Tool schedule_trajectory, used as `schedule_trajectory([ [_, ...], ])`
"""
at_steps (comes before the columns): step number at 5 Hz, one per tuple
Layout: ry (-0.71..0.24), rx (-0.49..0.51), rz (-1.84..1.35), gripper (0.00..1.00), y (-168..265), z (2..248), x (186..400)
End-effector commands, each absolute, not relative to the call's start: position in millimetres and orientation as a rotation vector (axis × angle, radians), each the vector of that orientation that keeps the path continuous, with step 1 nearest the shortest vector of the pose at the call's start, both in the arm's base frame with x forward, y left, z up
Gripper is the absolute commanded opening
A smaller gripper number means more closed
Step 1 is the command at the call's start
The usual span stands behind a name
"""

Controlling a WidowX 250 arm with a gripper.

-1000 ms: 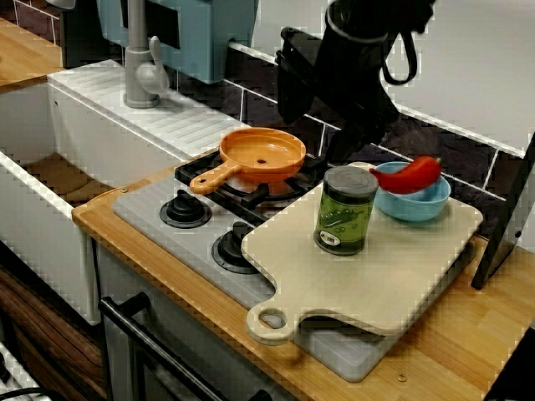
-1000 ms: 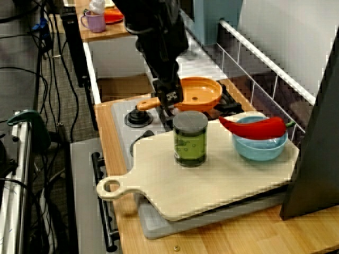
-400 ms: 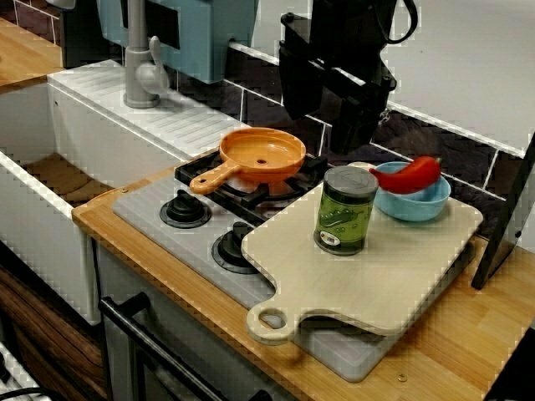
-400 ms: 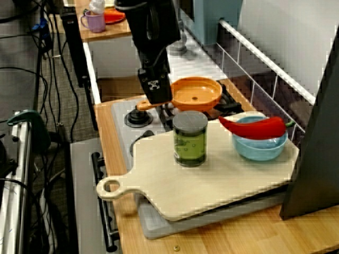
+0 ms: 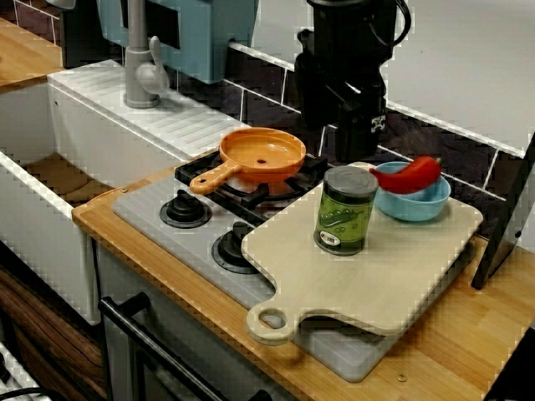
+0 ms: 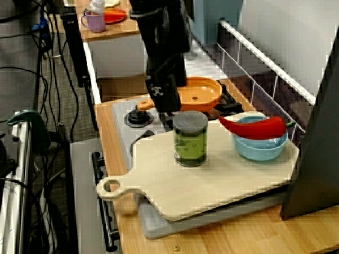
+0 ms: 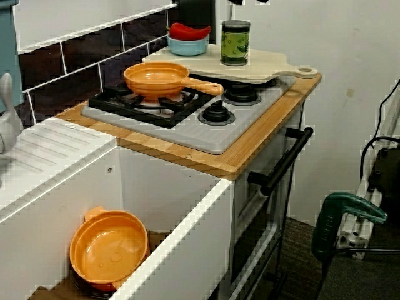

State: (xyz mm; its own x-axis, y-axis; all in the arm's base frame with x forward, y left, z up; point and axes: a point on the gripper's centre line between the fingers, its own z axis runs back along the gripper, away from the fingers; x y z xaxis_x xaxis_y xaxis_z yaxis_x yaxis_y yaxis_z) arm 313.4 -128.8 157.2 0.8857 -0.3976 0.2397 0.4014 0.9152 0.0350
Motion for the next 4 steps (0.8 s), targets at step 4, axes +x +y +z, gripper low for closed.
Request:
schedule_trajectory([
  [4, -0.243, 0.031, -0.289, 1.00, -129.5, 127.6, 331.9],
])
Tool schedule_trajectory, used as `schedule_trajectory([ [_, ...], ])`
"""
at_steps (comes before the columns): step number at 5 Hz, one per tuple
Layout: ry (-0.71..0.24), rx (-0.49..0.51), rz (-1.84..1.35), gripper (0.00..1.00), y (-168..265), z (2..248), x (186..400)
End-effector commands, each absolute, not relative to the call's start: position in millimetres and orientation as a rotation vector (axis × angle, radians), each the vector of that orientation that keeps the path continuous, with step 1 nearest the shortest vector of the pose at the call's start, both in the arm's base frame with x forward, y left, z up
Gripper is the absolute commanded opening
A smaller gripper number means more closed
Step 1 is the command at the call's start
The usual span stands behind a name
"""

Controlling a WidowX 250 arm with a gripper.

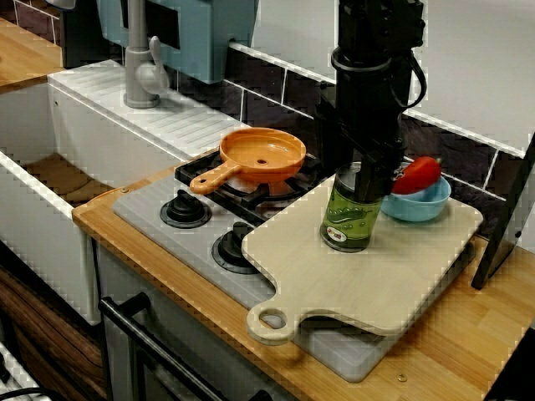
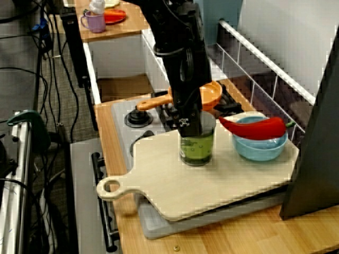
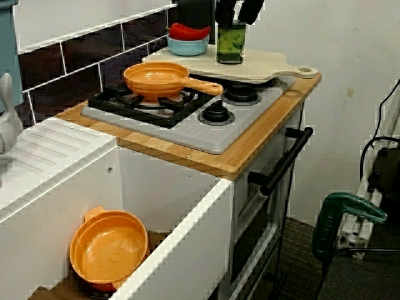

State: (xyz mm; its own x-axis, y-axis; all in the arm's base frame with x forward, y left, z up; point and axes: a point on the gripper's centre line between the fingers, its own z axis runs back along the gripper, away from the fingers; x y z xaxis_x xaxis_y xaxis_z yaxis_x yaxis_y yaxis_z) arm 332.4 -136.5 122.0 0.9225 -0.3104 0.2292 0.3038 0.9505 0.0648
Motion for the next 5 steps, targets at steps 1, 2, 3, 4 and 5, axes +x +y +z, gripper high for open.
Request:
schedule_trajectory([
  [1, -0.243, 0.032, -0.276, 1.00, -128.6, 129.0, 329.8],
  [2, -0.240, 0.024, -0.262, 1.00, -126.8, 133.0, 327.1],
  [3, -0.243, 0.015, -0.252, 1.00, -123.2, 140.2, 325.4],
  [4, -0.242, 0.007, -0.244, 1.00, -118.9, 148.4, 323.9],
  [5, -0.249, -0.001, -0.242, 1.00, -112.1, 162.4, 320.2],
])
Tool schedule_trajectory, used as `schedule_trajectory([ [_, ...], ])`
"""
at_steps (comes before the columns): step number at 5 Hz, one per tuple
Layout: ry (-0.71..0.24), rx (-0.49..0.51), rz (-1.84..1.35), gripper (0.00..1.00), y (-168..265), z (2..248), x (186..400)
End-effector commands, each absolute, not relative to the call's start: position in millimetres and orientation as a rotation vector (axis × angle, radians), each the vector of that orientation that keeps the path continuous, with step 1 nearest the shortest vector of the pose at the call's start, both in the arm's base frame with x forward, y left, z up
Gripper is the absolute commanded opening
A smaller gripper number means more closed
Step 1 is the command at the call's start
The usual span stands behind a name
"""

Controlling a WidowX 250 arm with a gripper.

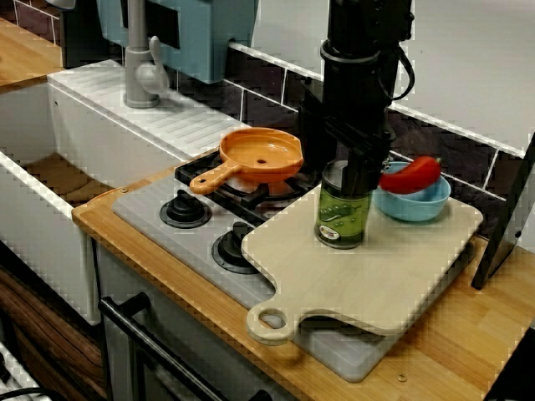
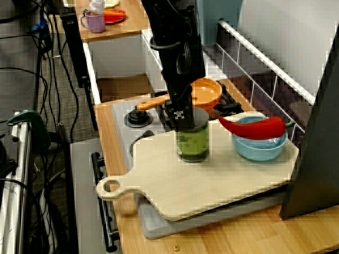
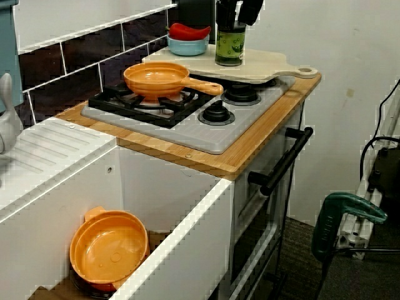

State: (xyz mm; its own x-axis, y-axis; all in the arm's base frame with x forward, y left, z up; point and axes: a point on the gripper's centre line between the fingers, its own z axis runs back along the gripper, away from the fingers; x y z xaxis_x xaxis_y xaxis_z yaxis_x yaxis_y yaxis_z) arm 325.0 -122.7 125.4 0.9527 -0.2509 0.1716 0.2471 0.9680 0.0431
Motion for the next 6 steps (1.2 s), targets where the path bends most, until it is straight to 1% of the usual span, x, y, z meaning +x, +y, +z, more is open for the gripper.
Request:
schedule_trajectory([
  [1, -0.244, -0.012, -0.249, 1.00, -105.4, 173.5, 314.6],
  [3, -0.256, -0.049, -0.243, 1.00, -93.6, 190.5, 301.9],
  [4, -0.287, -0.029, -0.381, 1.00, -109.1, 188.0, 301.9],
  [5, -0.309, -0.025, -0.517, 1.00, -119.7, 183.0, 308.8],
  [6, -0.360, -0.032, -0.644, 1.00, -132.3, 183.5, 321.7],
])
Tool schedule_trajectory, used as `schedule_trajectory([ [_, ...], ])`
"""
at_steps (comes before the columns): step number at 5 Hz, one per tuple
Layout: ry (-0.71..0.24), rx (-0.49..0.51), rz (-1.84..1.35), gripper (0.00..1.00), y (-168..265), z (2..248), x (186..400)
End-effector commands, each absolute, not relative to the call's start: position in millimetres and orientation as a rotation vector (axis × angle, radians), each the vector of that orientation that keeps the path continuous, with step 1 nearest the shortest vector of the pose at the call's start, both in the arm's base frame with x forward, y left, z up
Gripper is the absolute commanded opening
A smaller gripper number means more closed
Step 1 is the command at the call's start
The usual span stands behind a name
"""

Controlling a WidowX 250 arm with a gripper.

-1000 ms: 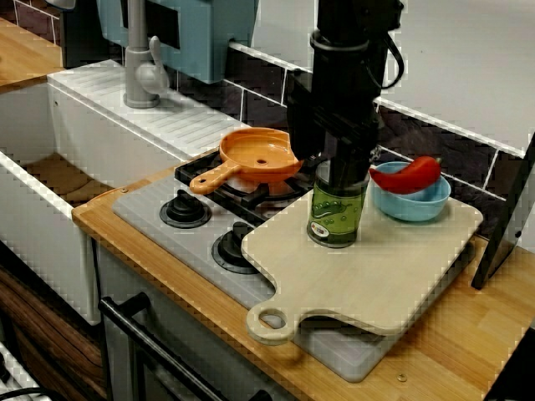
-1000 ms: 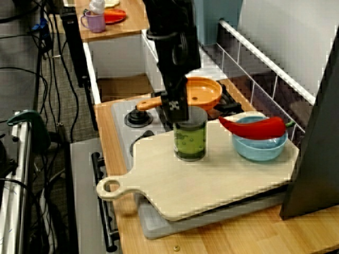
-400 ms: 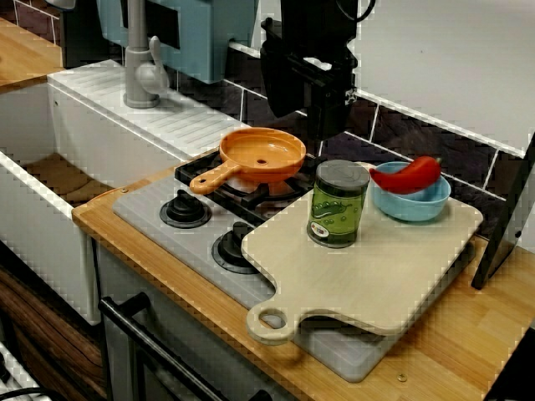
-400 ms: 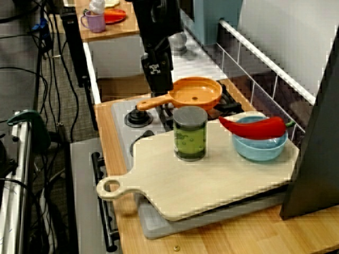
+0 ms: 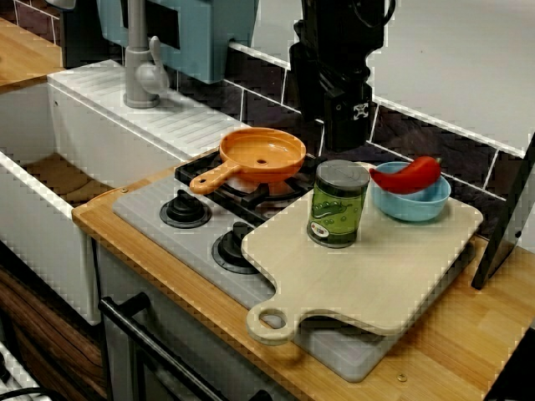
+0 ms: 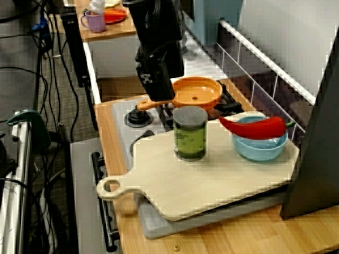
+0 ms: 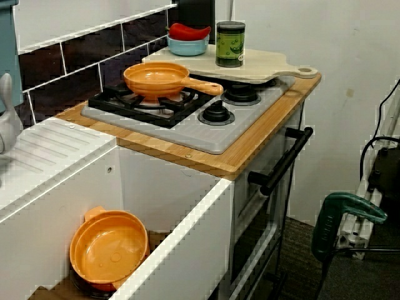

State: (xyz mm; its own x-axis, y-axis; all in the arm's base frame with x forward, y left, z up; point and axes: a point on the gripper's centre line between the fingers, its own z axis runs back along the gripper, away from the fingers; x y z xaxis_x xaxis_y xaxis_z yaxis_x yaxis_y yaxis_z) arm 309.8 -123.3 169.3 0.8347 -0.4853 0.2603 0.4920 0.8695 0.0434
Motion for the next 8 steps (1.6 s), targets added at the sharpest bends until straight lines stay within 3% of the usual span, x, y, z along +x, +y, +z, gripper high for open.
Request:
schedule_trajectory([
  [1, -0.364, -0.008, -0.654, 1.00, -144.0, 179.0, 336.4],
  [3, -0.359, -0.031, -0.692, 1.00, -166.4, 161.4, 351.1],
  [8, -0.260, -0.079, -0.720, 1.00, -165.7, 110.7, 333.8],
])
